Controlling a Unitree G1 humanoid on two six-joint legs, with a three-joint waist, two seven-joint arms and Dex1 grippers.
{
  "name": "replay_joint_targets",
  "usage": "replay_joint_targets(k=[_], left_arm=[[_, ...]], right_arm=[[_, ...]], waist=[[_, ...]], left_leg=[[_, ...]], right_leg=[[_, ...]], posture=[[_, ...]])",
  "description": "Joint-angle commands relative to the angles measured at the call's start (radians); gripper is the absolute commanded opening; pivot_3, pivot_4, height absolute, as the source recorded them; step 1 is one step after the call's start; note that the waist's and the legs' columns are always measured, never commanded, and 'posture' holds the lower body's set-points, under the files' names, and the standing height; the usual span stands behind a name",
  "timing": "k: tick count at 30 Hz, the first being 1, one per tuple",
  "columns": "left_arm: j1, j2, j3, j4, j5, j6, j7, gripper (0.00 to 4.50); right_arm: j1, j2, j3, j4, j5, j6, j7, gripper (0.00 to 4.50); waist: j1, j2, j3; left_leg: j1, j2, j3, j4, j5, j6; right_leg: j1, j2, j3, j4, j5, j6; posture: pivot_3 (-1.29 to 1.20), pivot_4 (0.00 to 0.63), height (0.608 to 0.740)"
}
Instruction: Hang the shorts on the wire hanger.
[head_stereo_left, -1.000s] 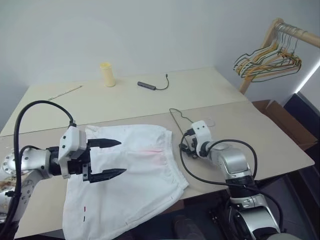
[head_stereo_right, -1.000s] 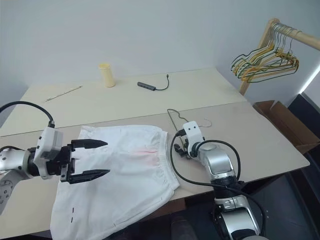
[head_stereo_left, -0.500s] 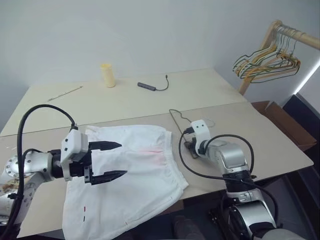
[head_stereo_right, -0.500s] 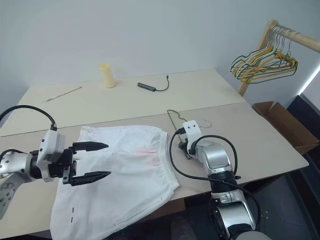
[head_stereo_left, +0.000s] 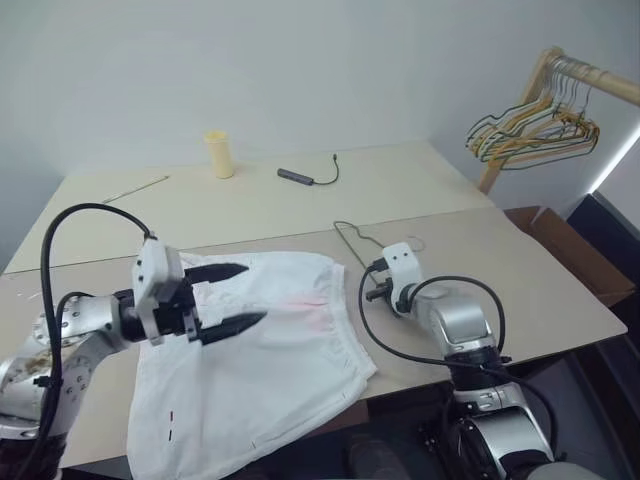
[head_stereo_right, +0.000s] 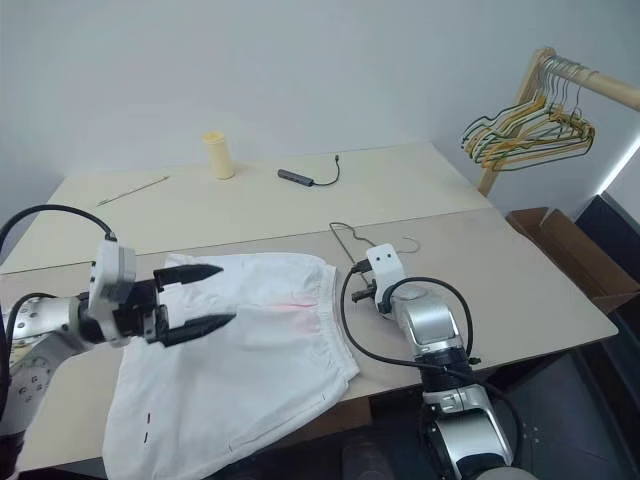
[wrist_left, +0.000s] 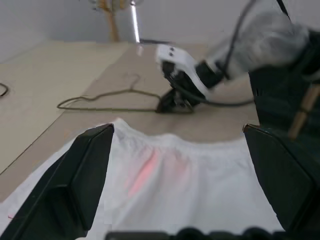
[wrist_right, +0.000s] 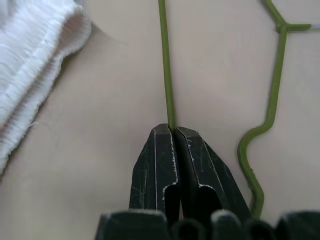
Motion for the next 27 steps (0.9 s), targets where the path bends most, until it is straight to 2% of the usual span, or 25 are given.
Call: replay_joint_targets(k=[1,4,6,10,15,22,25,27], left_arm=[[-0.076,-0.097,0.064,0.063,-0.174,0.15,0.214,4.5],[-0.156,-0.24,0.086,0.142,-0.341,0.263,0.44,4.5],[-0.189,-0.3,0.089,0.161,-0.406,0.299,0.521,4.5],[-0.285,-0.404,0.089,0.189,-0.56,0.318,0.657,4.5],[-0.334,-0.445,0.107,0.166,-0.731,0.296,0.763,4.5],[-0.342,-0.441,0.095,0.14,-0.757,0.233,0.803,4.5],[-0.355,-0.456,0.087,0.146,-0.741,0.195,0.847,3.9],[-0.354,-0.457,0.08,0.141,-0.731,0.18,0.843,3.26]], right_arm=[[-0.015,-0.01,-0.018,-0.168,-0.002,-0.155,0.003,0.07],[-0.013,-0.015,-0.031,-0.262,0.019,-0.238,0.03,0.07],[-0.001,-0.024,-0.021,-0.307,0.038,-0.302,0.073,0.07],[0.048,-0.084,0.069,-0.355,-0.012,-0.577,0.165,0.07],[0.088,-0.09,0.124,-0.397,-0.035,-0.761,0.199,0.07],[0.121,-0.093,0.166,-0.386,-0.07,-0.879,0.232,0.07],[0.127,-0.089,0.174,-0.371,-0.091,-0.893,0.228,0.0],[0.13,-0.084,0.174,-0.365,-0.1,-0.891,0.219,0.0]], waist=[[-0.001,0.002,0.001],[0.0,0.002,0.001],[-0.002,0.002,0.001],[0.0,0.001,0.001],[-0.007,0.001,0.001],[-0.003,0.001,0.001],[-0.001,0.001,0.001],[-0.001,0.001,0.001]], left_leg=[[0.0,0.0,0.0,0.0,0.0,0.0],[-0.001,0.0,0.0,0.0,0.0,0.0],[-0.002,-0.001,-0.001,0.0,0.0,0.0],[-0.004,-0.002,-0.002,0.0,0.0,0.0],[-0.004,-0.004,-0.001,0.001,0.0,0.0],[-0.001,-0.004,-0.002,0.001,0.0,0.0],[-0.001,-0.005,-0.001,0.001,0.0,-0.001],[-0.001,-0.005,-0.001,0.001,0.0,-0.001]], right_leg=[[0.0,0.0,0.001,0.0,0.0,0.0],[-0.001,0.0,0.001,0.0,0.001,0.001],[-0.001,-0.001,0.001,-0.001,0.001,0.002],[-0.001,-0.002,0.001,-0.003,0.002,0.003],[-0.001,-0.004,0.001,-0.004,0.002,0.004],[0.002,-0.003,0.001,-0.004,0.003,0.003],[0.002,-0.003,0.001,-0.004,0.003,0.003],[0.002,-0.003,0.001,-0.004,0.003,0.003]], posture=[[-0.19,0.0,0.74],[-0.19,0.0,0.74],[-0.19,0.0,0.74],[-0.2,0.0,0.74],[-0.21,0.0,0.74],[-0.21,0.0,0.74],[-0.2,0.0,0.74],[-0.21,0.0,0.74]])
